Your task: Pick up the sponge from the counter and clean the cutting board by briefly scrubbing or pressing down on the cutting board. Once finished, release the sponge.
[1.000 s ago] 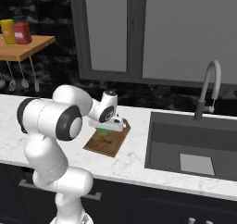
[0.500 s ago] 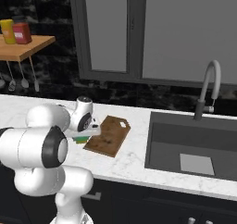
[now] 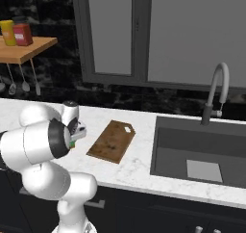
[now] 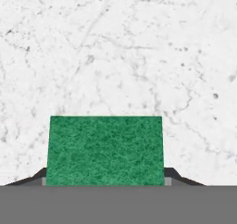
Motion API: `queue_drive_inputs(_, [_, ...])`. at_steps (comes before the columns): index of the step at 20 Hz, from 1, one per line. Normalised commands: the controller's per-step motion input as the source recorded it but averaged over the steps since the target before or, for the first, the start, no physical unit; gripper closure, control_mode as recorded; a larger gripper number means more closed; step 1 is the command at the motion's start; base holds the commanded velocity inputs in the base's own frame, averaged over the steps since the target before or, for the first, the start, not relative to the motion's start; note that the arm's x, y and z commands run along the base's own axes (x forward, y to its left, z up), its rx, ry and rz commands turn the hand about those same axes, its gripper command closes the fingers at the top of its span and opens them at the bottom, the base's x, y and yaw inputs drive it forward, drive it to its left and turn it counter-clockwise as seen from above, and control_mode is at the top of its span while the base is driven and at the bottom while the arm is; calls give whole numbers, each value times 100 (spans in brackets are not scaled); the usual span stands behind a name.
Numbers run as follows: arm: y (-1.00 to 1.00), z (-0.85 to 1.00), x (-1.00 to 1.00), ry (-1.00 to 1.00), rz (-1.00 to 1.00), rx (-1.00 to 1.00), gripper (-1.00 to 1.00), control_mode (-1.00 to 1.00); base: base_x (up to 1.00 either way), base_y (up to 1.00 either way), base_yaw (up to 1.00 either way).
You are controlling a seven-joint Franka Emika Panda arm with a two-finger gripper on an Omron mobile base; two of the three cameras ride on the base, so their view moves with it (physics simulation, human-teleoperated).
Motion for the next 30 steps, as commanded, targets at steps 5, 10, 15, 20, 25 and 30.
queue_drive_inputs(5, [24,-1,11,0,21,-5,-100,-100,0,0,0])
queue_drive_inputs(10, [-7,0,17,0,0,-5,-100,-100,0,0,0])
queue_drive_inputs(15, [-19,27,-4,0,-1,3,-100,-100,0,0,0])
queue_drive_inputs(20, [-24,75,-66,-7,-6,10,-100,-100,0,0,0])
queue_drive_inputs(25, [-38,75,-86,-3,-23,2,-100,-100,0,0,0])
queue_drive_inputs(30, [-46,65,-98,0,-29,9,-100,-100,0,0,0])
